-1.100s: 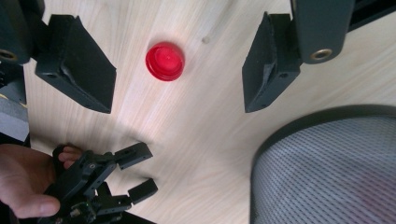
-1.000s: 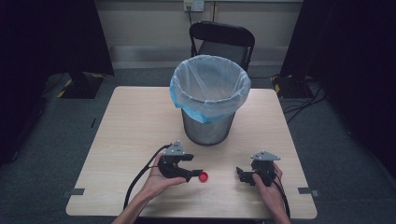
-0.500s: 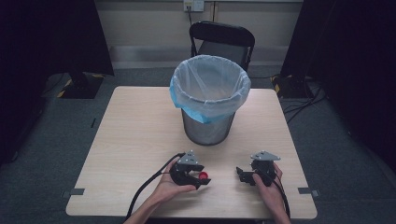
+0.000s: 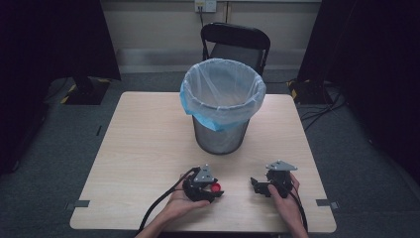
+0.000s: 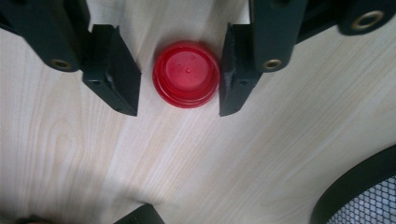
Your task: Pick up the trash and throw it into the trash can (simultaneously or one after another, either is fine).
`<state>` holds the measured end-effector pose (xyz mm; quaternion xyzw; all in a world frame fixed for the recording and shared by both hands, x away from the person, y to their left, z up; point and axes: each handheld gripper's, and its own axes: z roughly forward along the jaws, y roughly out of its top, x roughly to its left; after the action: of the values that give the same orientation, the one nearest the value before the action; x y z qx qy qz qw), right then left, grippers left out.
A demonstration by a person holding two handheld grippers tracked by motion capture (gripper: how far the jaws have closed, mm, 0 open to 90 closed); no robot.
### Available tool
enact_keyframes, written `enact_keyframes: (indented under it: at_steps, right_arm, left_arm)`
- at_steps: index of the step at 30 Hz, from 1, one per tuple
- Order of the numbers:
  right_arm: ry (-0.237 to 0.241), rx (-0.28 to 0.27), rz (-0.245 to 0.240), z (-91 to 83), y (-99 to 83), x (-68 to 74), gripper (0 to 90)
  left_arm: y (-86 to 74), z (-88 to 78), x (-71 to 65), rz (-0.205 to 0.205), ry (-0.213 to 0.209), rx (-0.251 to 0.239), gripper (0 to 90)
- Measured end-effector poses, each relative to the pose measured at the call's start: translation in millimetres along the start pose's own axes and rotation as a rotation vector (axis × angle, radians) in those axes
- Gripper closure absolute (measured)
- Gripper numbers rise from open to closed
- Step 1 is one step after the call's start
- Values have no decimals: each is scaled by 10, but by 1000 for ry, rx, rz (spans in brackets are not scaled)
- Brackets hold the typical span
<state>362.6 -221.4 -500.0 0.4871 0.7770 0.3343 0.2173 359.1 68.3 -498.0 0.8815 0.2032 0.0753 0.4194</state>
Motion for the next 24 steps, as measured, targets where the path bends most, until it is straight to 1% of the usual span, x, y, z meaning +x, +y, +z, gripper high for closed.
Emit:
enact_keyframes:
  at_steps: [3, 6, 11, 12, 15, 17, 19, 21, 23, 24]
  right_arm:
    - [0, 0, 0, 0, 0, 0, 109]
    - [0, 0, 0, 0, 0, 0, 109]
    - [0, 0, 0, 0, 0, 0, 108]
    - [0, 0, 0, 0, 0, 0, 108]
    - [0, 0, 0, 0, 0, 0, 109]
    - [0, 0, 0, 0, 0, 0, 109]
    - [0, 0, 0, 0, 0, 0, 109]
    - [0, 0, 0, 0, 0, 0, 109]
    - [0, 0, 0, 0, 0, 0, 109]
    - [0, 0, 0, 0, 0, 0, 109]
  left_arm:
    - [-1, 2, -15, 19, 16, 1, 551]
    - [-5, -6, 6, 21, 13, 0, 584]
    - [-6, -8, 8, 20, 13, 1, 588]
    - [-4, -12, 7, 17, 14, 6, 589]
    - [-7, -6, 18, 7, 5, -8, 591]
    - [-8, -11, 23, 2, 3, -4, 591]
    - [-12, -14, 24, -13, 1, -8, 592]
    - [-17, -24, 36, -21, -13, -9, 593]
    - [-19, -33, 49, -39, -21, -6, 595]
    - [-20, -29, 52, -43, -23, -12, 595]
